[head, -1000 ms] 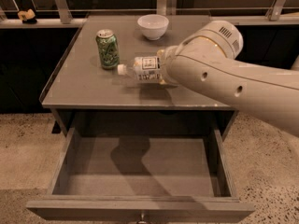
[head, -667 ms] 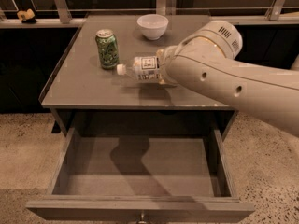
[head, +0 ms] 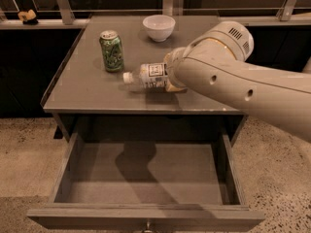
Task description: Pick blue plastic bottle from top drawer and place on counter
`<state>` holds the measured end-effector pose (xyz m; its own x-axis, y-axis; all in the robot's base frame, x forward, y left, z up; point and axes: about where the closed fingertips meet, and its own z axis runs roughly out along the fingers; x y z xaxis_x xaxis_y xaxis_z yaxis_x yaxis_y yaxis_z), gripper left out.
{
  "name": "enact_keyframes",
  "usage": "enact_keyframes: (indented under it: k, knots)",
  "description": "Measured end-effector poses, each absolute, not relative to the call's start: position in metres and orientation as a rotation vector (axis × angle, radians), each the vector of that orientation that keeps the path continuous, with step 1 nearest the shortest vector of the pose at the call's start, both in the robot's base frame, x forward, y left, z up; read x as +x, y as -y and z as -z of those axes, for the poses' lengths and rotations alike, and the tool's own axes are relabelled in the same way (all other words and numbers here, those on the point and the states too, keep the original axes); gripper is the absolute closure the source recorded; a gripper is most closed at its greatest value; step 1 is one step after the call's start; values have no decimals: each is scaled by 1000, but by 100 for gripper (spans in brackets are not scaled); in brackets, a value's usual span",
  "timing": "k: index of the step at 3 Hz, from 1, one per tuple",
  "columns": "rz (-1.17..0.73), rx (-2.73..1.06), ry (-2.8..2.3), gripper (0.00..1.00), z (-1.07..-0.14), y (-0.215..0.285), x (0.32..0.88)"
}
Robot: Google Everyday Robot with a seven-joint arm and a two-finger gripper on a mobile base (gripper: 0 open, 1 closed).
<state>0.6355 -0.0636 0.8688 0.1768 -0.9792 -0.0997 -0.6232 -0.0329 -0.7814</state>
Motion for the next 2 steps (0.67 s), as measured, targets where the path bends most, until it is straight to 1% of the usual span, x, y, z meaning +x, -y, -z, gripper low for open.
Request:
enact_keyframes:
  k: [1, 2]
  knots:
    - [631, -1739, -1526, 12, -869, 64, 636]
    - [631, -1739, -1526, 0, -869, 64, 636]
